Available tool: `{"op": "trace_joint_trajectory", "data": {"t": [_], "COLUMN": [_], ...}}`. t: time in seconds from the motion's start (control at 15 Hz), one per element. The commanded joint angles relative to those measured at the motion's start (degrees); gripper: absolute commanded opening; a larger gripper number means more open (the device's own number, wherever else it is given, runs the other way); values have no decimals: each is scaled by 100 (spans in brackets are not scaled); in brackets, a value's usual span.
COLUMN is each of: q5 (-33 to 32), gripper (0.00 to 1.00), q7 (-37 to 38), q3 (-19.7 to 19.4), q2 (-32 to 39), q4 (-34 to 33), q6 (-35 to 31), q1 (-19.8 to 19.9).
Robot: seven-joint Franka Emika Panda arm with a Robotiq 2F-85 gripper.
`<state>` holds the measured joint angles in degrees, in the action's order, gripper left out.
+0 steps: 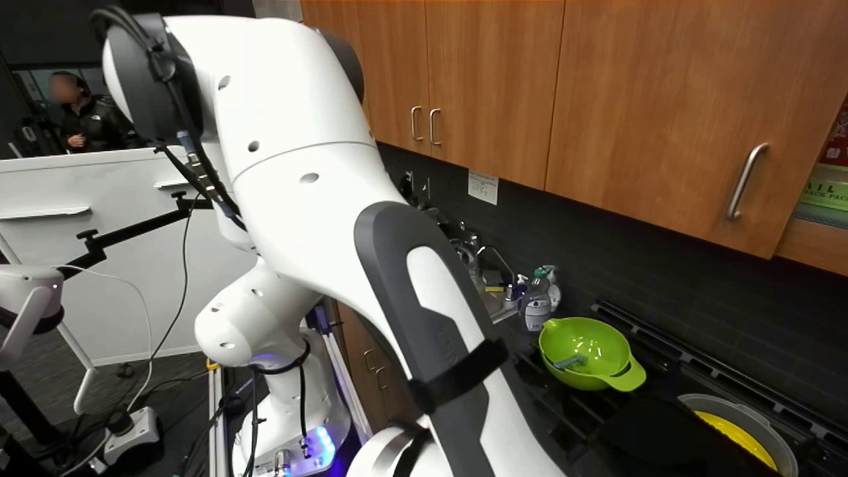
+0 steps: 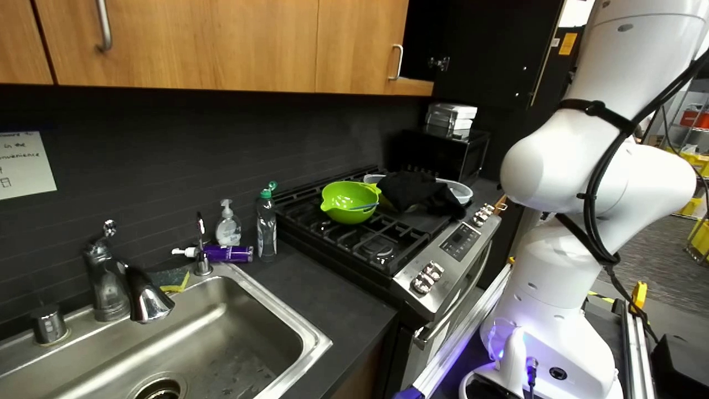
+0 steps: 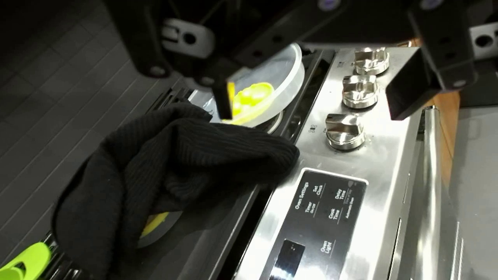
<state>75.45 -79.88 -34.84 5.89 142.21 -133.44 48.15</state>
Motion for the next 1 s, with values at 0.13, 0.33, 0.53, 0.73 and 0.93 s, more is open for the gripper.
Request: {"op": "trace_joint_trajectory", "data": {"t": [0.13, 0.33, 0.53, 0.73, 0.93], "q5": [-22, -73, -376, -550, -761], "gripper": [100, 100, 100, 100, 100], "q7": [73, 455, 865, 909, 915], "q3": [84, 116, 215, 371, 518], "q2": [-12, 236, 106, -334, -933], "q4": [-11, -138, -3, 226, 461], "q6": [-34, -46, -9, -91, -212], "q1": [-90, -149, -254, -410, -628]}}
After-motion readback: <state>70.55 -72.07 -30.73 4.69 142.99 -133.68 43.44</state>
